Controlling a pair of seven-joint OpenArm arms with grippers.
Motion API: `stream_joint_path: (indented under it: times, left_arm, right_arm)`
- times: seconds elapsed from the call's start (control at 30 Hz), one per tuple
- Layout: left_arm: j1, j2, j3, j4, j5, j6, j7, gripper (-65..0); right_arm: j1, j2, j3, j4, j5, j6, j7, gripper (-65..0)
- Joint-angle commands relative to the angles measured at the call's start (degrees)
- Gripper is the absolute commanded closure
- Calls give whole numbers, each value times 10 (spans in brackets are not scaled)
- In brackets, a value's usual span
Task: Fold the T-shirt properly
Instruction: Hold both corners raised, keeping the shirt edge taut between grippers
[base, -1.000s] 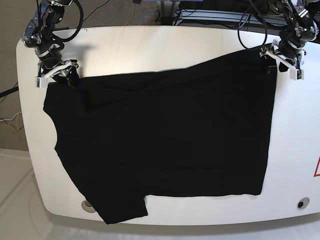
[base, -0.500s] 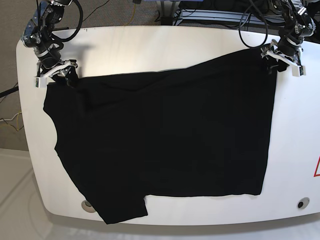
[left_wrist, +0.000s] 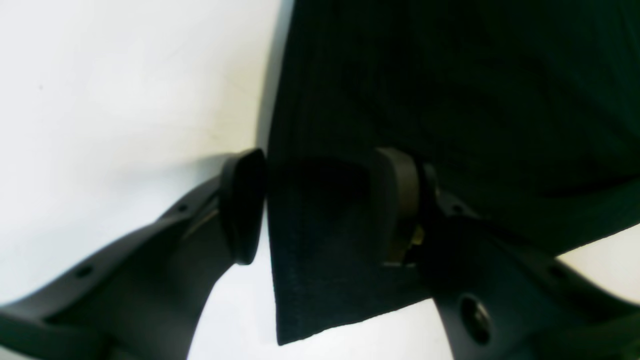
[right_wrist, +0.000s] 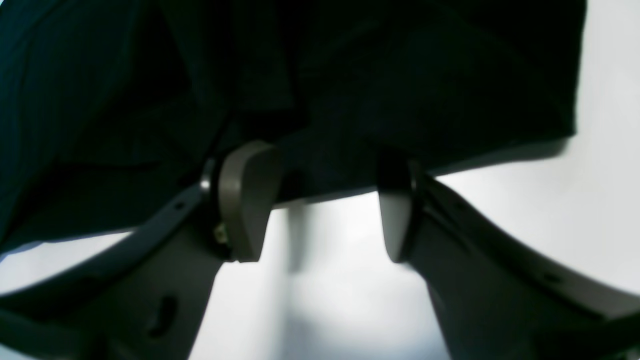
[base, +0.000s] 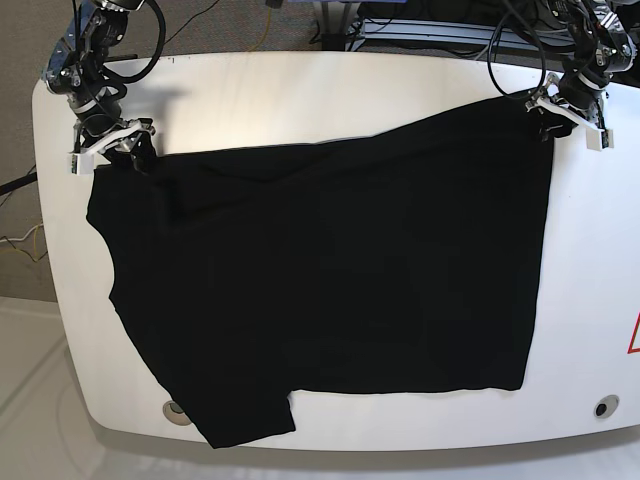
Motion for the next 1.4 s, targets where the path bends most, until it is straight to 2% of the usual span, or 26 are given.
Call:
stream_joint_path:
  times: [0.0, 0.07, 0.13, 0.2, 0.33, 0.4, 0.47, 0.53, 0.67, 0.73, 0.87, 1.0, 1.37]
  left_arm:
    - [2, -8, 2, -2, -3, -1, 6, -305]
    - [2, -9, 3, -9, -4, -1, 7, -278]
    - [-2, -7, 6, -15, -6, -4, 3, -199]
    - [-2, -7, 6, -18, -5, -6, 5, -164]
    - [-2, -7, 8, -26, 2, -7, 5, -125]
    - [-2, -7, 9, -29, 6, -7, 5, -127]
    - [-1, -5, 11, -33, 12, -9, 3, -227]
    - [-1, -4, 10, -31, 15, -10, 3, -281]
    - [-2, -4, 12, -28, 15, -12, 4, -327]
    - [-3, -3, 11, -27, 14, -12, 5, -302]
    - [-5, -1, 11, -30, 11, -7, 8, -96]
    - [-5, -6, 20, -32, 19, -2, 6, 0]
    - [-5, -9, 23, -36, 17, 0, -2, 0]
  right_arm:
    - [2, 9, 2, 8, 10, 5, 11, -332]
    - [2, 9, 2, 10, 9, 5, 10, -332]
    - [3, 11, 3, 10, 7, 5, 9, -334]
    - [3, 11, 3, 9, 7, 5, 9, -335]
    - [2, 11, 2, 10, 7, 5, 8, -334]
    - [2, 10, 2, 9, 8, 5, 6, -334]
    - [4, 10, 5, 7, 8, 5, 5, -332]
    - [3, 10, 5, 7, 9, 5, 4, -332]
    - [2, 11, 6, 6, 7, 5, 3, -333]
    - [2, 12, 6, 6, 6, 5, 4, -334]
    - [4, 13, 6, 4, 5, 5, 6, -335]
    - [5, 11, 7, 6, 4, 5, 0, -335]
    - [7, 11, 13, 5, 6, 5, 0, -333]
